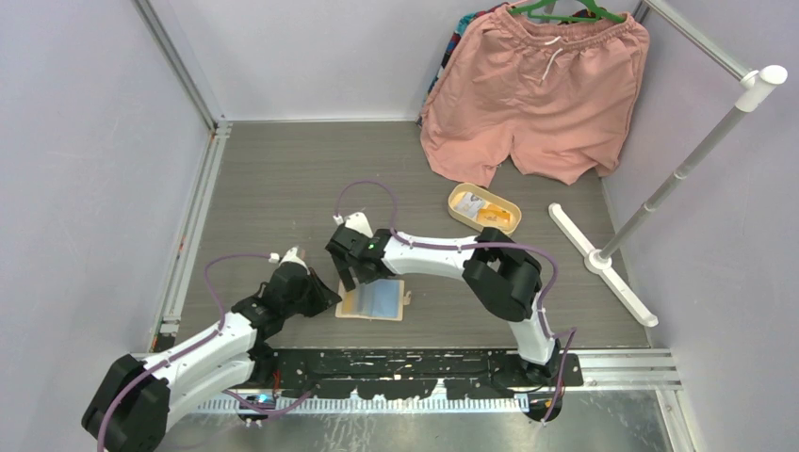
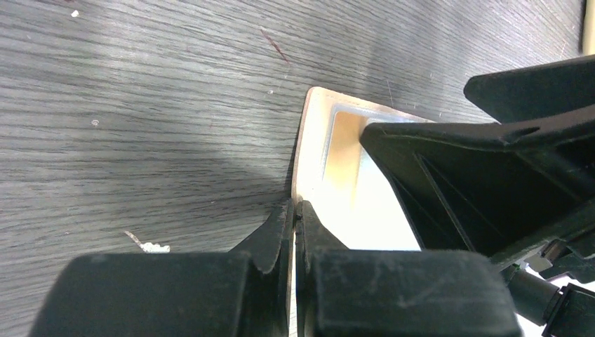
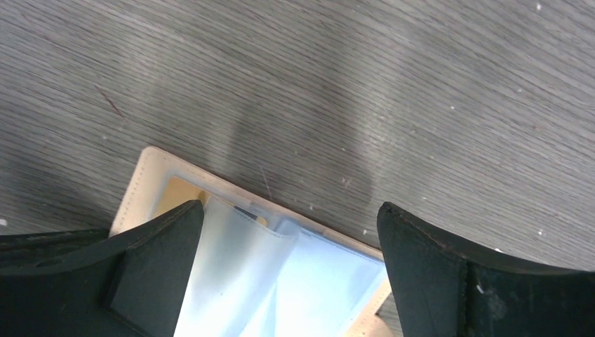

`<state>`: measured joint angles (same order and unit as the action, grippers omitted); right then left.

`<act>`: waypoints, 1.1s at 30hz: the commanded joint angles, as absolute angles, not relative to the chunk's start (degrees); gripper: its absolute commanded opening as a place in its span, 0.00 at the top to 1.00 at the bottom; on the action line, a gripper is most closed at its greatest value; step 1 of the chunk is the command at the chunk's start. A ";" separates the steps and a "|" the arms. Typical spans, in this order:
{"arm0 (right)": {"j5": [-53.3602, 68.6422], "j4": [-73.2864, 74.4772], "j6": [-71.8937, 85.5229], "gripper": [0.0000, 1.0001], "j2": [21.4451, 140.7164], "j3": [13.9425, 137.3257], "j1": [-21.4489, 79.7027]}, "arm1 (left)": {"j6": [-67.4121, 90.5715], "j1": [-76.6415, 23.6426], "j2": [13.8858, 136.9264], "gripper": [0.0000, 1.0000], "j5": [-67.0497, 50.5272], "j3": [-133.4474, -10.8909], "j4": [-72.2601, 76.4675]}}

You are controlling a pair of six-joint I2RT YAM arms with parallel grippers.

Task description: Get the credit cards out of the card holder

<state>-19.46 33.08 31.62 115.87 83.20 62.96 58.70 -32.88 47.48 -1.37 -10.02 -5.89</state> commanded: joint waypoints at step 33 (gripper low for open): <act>-30.36 20.99 35.79 0.00 75.89 58.85 60.34 | 57.72 -32.84 50.99 1.00 4.16 -12.28 -9.37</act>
<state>-35.79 35.97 30.74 88.20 64.40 63.26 59.48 -32.88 50.04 0.93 -11.49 -6.20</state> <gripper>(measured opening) 0.996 0.009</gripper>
